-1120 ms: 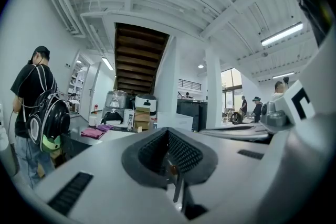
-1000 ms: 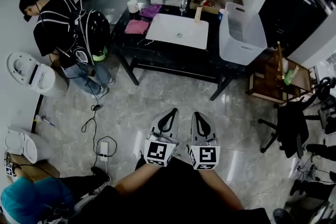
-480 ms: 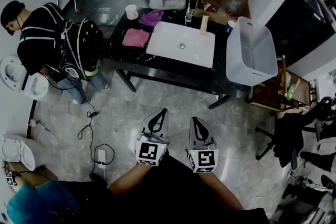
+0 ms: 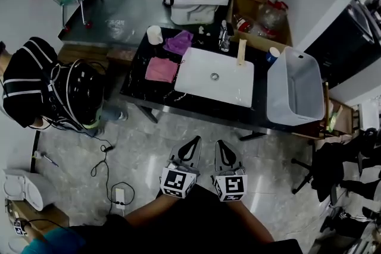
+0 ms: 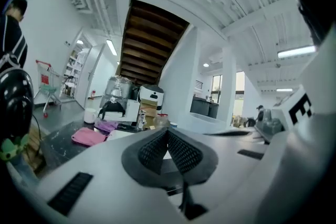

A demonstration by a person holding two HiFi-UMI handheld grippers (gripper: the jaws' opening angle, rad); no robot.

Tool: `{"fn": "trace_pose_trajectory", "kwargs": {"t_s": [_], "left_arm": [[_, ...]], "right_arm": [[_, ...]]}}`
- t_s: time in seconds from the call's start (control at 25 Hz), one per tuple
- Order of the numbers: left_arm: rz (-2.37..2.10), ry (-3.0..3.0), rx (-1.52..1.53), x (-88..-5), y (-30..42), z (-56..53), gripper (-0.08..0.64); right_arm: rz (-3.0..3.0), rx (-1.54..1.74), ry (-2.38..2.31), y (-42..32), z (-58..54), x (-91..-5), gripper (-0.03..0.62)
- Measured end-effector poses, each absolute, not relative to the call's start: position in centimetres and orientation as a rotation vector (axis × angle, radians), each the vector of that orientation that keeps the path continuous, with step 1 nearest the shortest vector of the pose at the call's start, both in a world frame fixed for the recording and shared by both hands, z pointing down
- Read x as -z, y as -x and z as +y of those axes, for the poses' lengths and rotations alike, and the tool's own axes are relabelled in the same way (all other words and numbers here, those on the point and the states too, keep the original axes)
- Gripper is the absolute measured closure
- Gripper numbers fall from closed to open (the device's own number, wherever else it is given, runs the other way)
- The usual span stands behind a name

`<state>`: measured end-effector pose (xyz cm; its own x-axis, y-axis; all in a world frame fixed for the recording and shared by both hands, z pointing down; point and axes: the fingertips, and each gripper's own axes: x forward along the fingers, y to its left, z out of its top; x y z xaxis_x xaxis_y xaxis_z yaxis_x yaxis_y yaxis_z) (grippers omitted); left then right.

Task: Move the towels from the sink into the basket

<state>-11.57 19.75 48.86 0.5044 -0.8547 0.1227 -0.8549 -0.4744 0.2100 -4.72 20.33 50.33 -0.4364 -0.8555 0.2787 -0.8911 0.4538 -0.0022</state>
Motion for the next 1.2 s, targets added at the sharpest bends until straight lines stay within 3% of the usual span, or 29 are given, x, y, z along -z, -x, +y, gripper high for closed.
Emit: {"fn": "trace_pose_trajectory", "kwargs": {"t_s": [1.2], "left_arm": [[-1.773, -2.274, -0.02, -50.9, 25.2, 4.8, 0.557]], "right_arm": [[-2.635, -0.254, -1.206, 17.3, 2.5, -51.5, 0.572]]}}
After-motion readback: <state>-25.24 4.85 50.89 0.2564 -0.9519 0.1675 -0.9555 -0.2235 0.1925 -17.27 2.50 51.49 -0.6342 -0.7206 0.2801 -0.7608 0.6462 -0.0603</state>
